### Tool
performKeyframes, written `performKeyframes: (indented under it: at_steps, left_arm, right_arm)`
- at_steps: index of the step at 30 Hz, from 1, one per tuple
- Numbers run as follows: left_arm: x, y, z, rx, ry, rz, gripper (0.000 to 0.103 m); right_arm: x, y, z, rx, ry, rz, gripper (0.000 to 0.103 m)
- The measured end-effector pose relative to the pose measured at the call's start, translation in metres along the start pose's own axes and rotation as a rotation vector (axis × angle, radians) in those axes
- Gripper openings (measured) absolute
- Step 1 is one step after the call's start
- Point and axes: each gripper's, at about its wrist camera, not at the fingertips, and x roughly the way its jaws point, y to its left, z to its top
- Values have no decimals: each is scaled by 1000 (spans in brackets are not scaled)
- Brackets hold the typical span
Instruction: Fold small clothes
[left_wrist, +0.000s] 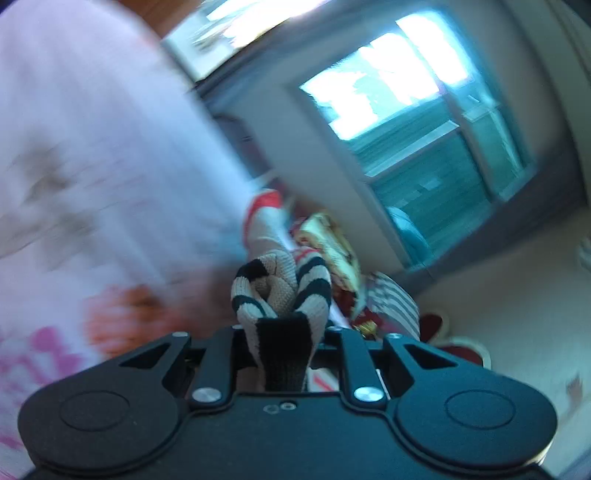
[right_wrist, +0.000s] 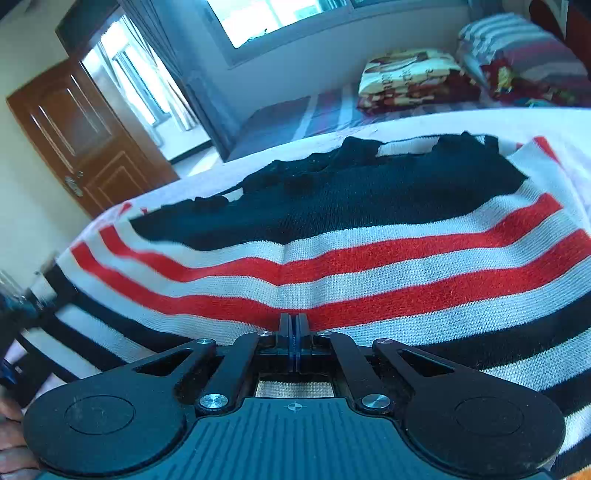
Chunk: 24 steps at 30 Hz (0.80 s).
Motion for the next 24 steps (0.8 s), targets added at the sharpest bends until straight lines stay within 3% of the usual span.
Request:
performKeyframes:
  at_steps: [2,6,10,13,14,15,16,17,18,20,21,24]
  left_arm:
    - [3,-42,-5,109,12,-17,16]
    - [21,-123,-42,330,78,-16,16]
    - [59,-179,-109,518,187,18,16]
    - [97,-193,-163,565,318,33,17]
    - [111,-192,-180,564,388,24,20]
    - [124,-191,-196,558,471,27,22]
    - [124,-193,-207,581,463,30,25]
    - [117,-199,-212,618,432,19,44]
    - [111,-204,-212,622,445,-12,51]
    - [90,-208,-199,570,443,-94,53]
    - [75,-208,-189,560,406,-127,53]
    - [38,-198,-153,564,248,-97,55]
  right_arm:
    - [-6,-11,3,46,2,49,0]
    - [-59,-53,9,153,-157,63,0]
    - [-112,-107,19,195,-205,50,0]
    - [-144,-151,25,254,-207,44,0]
    - [-153,-163,26,279,-211,45,4]
    - [-161,-173,27,297,-214,51,32]
    - [-171,-181,28,310,-223,54,81]
    - [-182,-186,27,312,-250,44,93]
    - [-191,-188,24,302,-285,53,94]
    - [-201,-193,24,314,-283,111,90]
    - [-202,-193,24,331,-274,135,81]
    - [-199,-189,24,369,-220,199,77]
